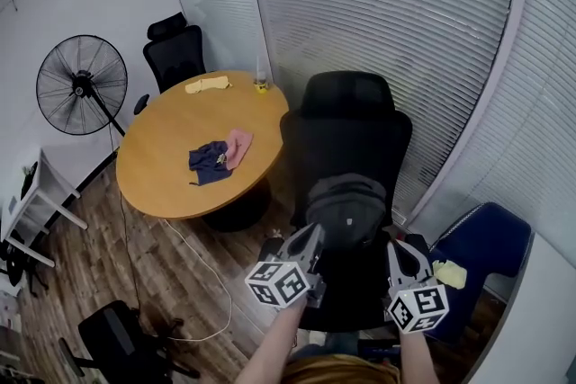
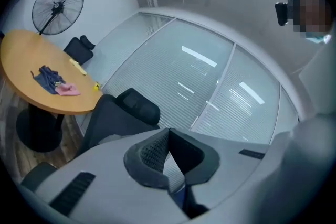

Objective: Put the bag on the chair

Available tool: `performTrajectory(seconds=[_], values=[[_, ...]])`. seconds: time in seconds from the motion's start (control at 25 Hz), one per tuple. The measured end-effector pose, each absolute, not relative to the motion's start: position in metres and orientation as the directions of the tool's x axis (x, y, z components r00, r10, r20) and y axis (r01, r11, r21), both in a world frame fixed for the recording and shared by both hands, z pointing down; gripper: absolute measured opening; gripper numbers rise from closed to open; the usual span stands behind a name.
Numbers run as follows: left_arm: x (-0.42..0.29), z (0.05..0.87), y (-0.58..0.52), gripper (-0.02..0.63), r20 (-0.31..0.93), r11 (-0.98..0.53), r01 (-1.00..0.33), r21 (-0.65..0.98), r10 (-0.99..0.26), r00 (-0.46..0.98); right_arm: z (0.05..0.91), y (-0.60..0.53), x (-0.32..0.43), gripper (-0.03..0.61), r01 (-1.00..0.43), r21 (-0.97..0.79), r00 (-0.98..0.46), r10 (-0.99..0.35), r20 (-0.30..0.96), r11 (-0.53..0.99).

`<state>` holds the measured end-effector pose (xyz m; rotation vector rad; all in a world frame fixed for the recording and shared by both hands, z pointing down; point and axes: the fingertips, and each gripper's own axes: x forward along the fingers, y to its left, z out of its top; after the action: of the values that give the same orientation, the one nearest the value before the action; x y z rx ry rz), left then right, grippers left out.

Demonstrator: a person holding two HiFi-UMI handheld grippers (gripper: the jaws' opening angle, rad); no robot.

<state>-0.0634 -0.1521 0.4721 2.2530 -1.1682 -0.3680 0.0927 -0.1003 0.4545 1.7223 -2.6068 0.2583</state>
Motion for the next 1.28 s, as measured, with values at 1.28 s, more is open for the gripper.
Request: performTrajectory(seconds=[1.28], values=[[-0.054, 0.481, -0.146, 0.023, 0.027, -0.532, -0.596, 0.601, -0.732, 0.681, 0.467, -0.105, 0.086, 0.012, -0.918, -0.112, -0.394, -0.907, 0.147, 0.381]])
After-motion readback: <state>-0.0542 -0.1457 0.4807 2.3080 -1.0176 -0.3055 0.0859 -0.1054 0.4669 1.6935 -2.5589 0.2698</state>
